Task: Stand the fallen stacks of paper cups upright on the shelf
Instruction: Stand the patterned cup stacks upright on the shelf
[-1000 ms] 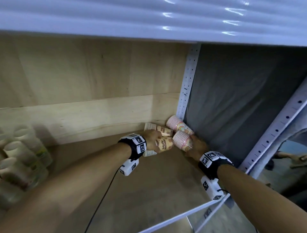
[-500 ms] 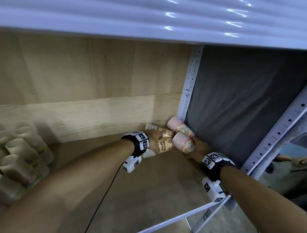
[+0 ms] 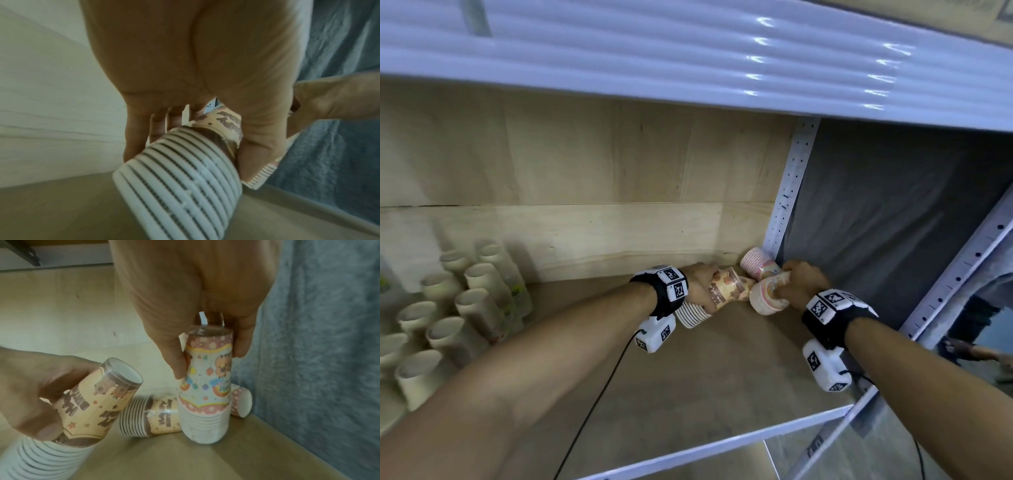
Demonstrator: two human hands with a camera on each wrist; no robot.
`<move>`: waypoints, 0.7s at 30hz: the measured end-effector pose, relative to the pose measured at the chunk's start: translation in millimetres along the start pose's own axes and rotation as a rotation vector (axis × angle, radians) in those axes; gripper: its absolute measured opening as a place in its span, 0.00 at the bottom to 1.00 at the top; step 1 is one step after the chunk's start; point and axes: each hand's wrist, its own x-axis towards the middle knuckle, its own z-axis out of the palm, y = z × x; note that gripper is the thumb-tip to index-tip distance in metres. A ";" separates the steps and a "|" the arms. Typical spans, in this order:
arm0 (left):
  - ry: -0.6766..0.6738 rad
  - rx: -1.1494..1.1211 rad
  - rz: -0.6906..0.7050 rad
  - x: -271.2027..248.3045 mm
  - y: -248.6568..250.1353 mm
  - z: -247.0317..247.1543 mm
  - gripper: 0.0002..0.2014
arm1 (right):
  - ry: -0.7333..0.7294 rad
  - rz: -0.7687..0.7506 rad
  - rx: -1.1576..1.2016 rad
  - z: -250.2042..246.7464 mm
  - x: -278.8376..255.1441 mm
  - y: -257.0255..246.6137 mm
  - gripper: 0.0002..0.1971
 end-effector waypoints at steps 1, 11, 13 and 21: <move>0.013 -0.007 0.010 -4.8 -1.9 -0.8 0.45 | 0.024 -0.006 -0.022 -3.9 -2.8 -6.5 0.23; 0.079 -0.071 -0.018 -48.4 -22.5 -11.7 0.43 | -0.032 -0.146 -0.127 -23.7 -24.7 -57.9 0.23; 0.087 -0.076 -0.032 -55.0 -26.8 -12.1 0.42 | -0.099 -0.178 -0.113 -29.4 -30.7 -62.5 0.30; 0.097 -0.099 -0.069 -77.8 -38.6 -15.9 0.36 | -0.157 -0.228 -0.003 -39.9 -53.4 -82.5 0.26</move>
